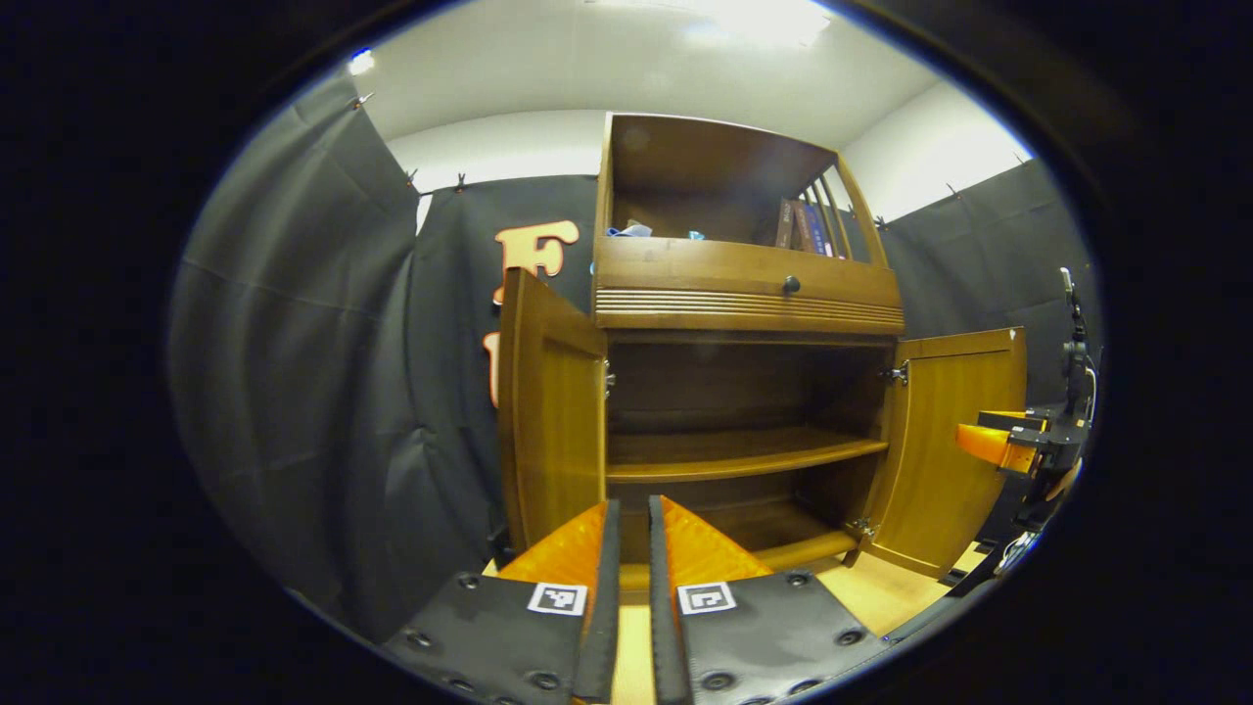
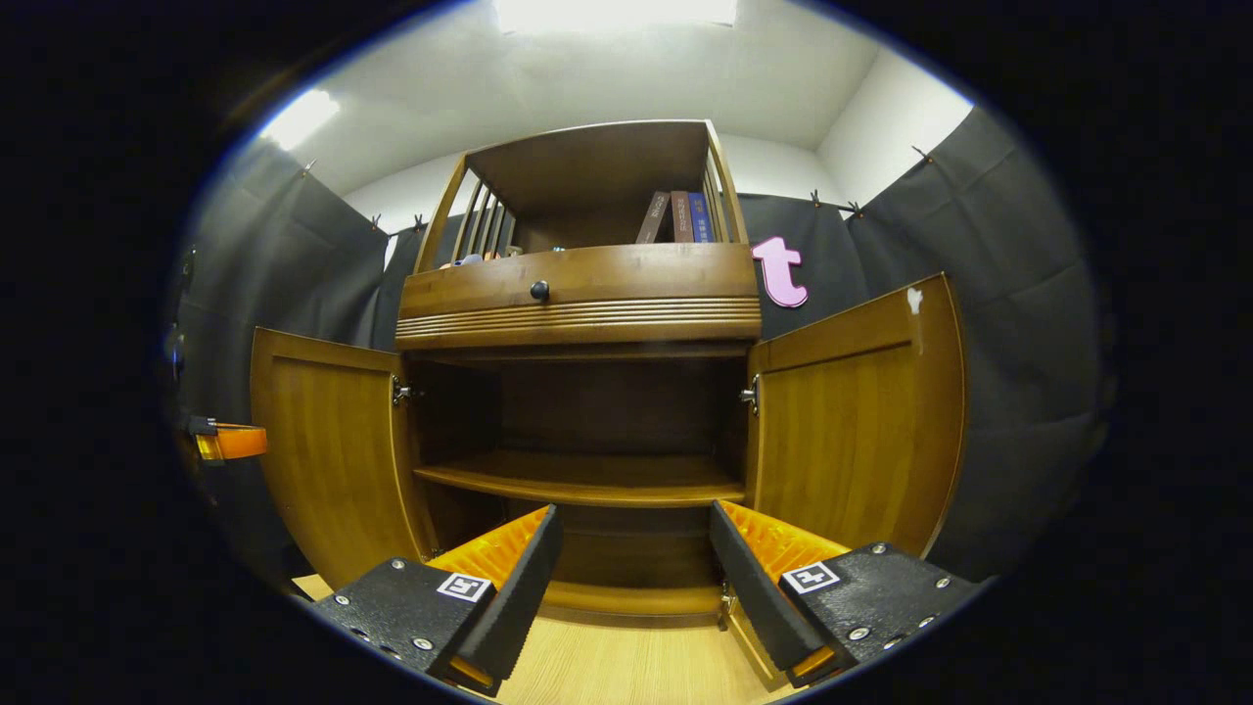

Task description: Open the right door of the double-door shoe cabinet with the right hand, and open the left door with the left hand.

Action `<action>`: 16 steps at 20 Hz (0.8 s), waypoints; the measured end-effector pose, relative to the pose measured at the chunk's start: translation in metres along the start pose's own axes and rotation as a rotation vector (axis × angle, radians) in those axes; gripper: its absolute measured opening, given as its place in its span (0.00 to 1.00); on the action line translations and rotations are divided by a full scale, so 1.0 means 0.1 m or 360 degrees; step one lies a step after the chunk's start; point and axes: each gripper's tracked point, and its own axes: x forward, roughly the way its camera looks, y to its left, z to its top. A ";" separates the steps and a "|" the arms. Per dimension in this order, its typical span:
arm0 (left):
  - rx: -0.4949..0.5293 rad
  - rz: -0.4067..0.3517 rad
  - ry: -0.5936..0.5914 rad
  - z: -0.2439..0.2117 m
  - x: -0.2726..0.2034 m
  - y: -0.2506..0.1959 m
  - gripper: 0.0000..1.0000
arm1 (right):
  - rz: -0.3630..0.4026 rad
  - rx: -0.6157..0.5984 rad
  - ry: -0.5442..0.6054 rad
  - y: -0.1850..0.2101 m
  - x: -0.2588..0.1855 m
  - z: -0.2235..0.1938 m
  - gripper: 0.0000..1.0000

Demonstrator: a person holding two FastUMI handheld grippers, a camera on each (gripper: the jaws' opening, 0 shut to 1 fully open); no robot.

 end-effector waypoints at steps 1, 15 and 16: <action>-0.0014 -0.0005 0.0006 0.03 0.03 -0.03 0.35 | -0.0004 0.0000 -0.0002 -0.02 0.00 0.03 0.93; -0.0027 0.0130 0.0042 0.19 0.16 0.03 0.96 | -0.0008 -0.0073 -0.0045 -0.10 0.00 0.25 1.00; -0.0029 0.0136 0.0049 0.18 0.16 0.05 0.94 | -0.0006 -0.0074 -0.0044 -0.10 0.01 0.24 1.00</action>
